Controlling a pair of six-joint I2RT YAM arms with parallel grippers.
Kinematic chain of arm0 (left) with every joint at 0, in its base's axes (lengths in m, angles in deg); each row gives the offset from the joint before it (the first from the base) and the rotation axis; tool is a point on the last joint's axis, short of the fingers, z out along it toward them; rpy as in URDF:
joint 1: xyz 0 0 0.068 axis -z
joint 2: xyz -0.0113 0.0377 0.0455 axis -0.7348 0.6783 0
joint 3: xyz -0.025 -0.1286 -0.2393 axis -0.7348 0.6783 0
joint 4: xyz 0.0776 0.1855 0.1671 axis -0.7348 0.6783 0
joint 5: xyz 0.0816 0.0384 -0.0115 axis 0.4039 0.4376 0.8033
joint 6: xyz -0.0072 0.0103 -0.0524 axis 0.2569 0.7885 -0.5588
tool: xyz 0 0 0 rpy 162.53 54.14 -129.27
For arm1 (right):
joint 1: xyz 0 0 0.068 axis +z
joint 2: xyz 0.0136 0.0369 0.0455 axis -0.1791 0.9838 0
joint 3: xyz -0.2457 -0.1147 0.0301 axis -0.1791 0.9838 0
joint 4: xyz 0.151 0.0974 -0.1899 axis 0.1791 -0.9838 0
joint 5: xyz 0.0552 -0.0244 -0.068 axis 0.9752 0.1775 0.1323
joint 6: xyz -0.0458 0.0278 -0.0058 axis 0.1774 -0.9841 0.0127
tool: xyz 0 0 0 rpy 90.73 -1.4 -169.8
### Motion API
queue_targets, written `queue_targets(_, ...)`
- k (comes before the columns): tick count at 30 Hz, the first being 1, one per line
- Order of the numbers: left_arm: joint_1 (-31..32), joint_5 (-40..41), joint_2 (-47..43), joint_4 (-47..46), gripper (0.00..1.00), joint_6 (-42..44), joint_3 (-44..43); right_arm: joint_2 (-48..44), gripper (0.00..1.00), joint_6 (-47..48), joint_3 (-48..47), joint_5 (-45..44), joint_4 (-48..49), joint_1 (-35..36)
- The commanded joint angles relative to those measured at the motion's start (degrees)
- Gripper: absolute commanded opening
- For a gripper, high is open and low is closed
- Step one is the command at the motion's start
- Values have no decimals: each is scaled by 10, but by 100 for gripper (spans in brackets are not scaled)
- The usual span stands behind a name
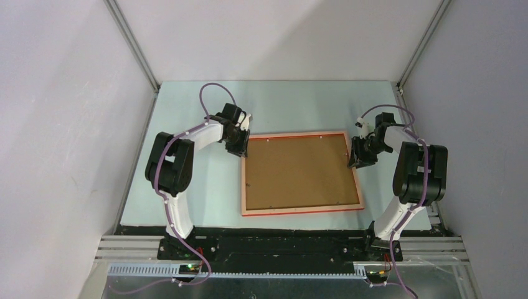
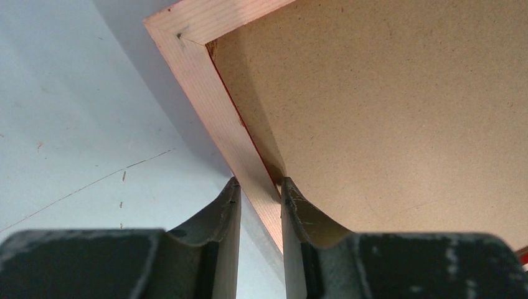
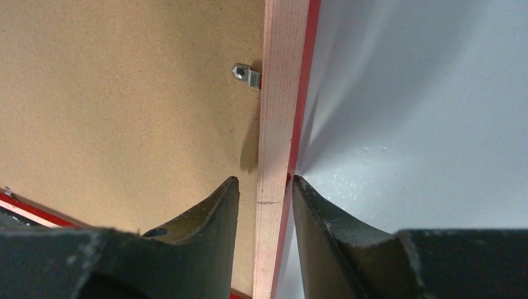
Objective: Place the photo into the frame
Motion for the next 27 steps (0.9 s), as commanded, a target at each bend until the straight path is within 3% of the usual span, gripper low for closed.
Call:
queue_targets(1,3,12,-12,-16,1,23,-5,-12,40,7,1,1,6,-3)
queue_targets(17,-4,-2,-6,-16,0,23,-11,0,5,-9,-4,0,20,13)
queue_targets(27,-34,-31,2,-12,0,19,-36,5,0,-21,-12,9,31,26)
